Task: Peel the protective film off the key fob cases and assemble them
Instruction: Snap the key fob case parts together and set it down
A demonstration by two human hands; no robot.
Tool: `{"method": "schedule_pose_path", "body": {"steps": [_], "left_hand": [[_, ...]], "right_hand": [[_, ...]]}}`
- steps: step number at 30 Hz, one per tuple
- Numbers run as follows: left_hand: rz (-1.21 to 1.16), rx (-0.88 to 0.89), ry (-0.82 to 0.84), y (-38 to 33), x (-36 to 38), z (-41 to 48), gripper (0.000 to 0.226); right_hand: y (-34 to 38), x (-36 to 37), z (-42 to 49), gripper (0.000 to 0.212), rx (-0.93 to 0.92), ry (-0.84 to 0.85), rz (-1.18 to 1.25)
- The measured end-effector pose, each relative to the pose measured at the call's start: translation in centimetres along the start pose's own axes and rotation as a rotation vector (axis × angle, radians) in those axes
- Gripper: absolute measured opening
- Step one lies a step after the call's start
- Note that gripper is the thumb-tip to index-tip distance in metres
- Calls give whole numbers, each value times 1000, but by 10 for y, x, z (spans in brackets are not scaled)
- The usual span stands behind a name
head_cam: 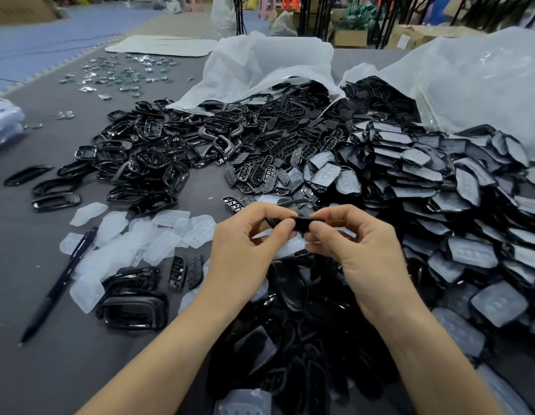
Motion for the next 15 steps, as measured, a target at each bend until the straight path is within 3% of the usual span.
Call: {"method": "schedule_pose_path", "body": {"steps": [6, 15], "left_hand": [[-129, -15, 21, -1, 1, 0, 33], [-77, 49, 0, -11, -1, -3, 19]], "right_hand": [[0, -20, 1, 21, 31, -198, 76], [8, -14, 4, 7, -36, -184, 253]]}}
Point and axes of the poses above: each hand's wrist, its own z-axis towards the middle knuckle, its own x-axis out of the palm, y = z × x, the point moved 7 cm from there along z, towards the middle knuckle, and after that the axes turned 15 degrees about -x, right-handed, at the moved point
